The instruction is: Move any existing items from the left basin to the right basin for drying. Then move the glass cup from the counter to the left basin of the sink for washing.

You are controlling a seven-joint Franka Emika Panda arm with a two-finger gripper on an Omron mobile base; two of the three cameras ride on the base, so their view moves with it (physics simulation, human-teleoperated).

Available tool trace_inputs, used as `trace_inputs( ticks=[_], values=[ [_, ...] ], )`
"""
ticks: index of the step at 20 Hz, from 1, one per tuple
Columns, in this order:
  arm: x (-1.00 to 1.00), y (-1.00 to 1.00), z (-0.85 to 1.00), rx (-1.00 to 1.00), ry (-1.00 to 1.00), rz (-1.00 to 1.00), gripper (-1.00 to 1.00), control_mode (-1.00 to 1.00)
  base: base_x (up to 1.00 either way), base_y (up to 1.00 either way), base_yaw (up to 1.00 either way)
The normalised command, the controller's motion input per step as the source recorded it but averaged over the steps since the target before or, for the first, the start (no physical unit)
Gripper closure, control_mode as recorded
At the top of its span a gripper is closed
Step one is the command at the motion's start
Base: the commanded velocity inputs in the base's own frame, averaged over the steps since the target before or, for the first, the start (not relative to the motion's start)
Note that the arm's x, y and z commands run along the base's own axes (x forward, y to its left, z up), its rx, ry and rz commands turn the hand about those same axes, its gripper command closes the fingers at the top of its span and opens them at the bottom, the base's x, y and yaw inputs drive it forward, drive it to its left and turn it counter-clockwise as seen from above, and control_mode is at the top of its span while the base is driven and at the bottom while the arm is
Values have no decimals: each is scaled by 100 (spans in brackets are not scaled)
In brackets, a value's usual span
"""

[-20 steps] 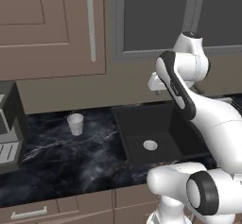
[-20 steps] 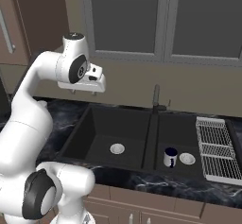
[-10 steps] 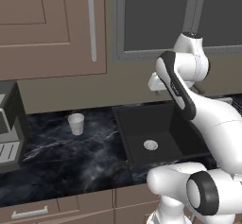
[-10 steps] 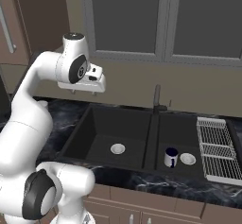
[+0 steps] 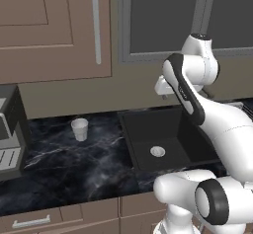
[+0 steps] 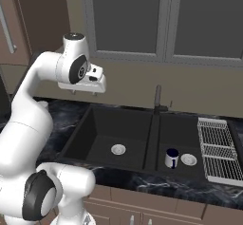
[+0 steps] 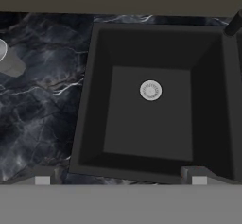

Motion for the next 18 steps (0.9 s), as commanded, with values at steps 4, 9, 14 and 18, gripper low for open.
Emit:
trace_inputs(
  ticks=[4,9,14,18],
  values=[
    [0,0,0,0,0,0,-100,-100,0,0,0],
    [0,0,0,0,0,0,-100,-100,0,0,0],
    [0,0,0,0,0,0,-100,-100,0,0,0],
    [-1,9,-5,0,3,3,-100,-100,0,0,0]
  ],
)
